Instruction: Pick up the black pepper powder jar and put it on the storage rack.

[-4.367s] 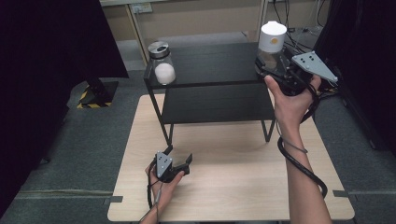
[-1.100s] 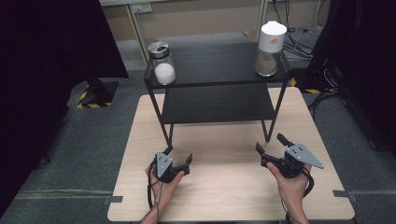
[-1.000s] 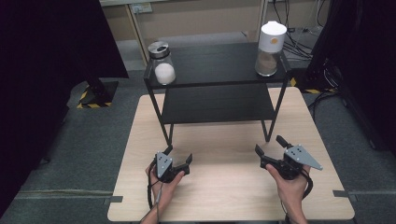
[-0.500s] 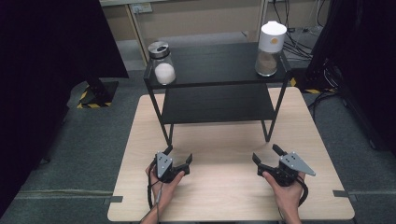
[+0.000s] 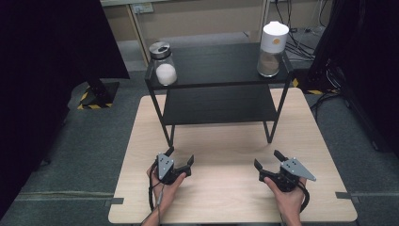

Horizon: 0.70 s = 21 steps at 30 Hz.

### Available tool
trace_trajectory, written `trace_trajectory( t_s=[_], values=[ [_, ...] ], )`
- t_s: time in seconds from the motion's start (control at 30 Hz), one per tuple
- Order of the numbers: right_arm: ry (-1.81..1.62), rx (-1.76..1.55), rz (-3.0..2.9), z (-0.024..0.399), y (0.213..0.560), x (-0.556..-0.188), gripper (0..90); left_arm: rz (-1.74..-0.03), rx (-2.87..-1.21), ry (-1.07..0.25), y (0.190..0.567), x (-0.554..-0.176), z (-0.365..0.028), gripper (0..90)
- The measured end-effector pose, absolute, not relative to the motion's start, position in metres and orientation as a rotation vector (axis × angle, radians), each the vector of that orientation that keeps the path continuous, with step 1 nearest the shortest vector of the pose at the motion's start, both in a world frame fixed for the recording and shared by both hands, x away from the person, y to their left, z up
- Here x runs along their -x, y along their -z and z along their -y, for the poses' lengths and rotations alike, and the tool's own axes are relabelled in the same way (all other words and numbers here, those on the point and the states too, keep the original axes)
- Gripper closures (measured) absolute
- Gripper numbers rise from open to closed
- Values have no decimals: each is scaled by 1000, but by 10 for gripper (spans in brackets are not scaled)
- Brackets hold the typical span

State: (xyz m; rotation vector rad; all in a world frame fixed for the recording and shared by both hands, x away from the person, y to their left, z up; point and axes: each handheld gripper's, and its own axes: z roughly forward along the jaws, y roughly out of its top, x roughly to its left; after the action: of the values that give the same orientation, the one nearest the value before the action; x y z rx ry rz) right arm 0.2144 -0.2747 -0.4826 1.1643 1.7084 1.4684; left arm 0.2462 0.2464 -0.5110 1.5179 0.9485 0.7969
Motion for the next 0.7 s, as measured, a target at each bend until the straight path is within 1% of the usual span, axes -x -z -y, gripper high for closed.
trace_trajectory(
  t_s=[0.3,0.7],
  values=[
    [-1438,-1171,-1737,274,490,-214,117,-949,-1516,-795,511,-246,-247,112],
    [-1445,-1158,-1744,274,491,-214,110,-948,-1520,-794,511,-247,-247,112]
  ],
)
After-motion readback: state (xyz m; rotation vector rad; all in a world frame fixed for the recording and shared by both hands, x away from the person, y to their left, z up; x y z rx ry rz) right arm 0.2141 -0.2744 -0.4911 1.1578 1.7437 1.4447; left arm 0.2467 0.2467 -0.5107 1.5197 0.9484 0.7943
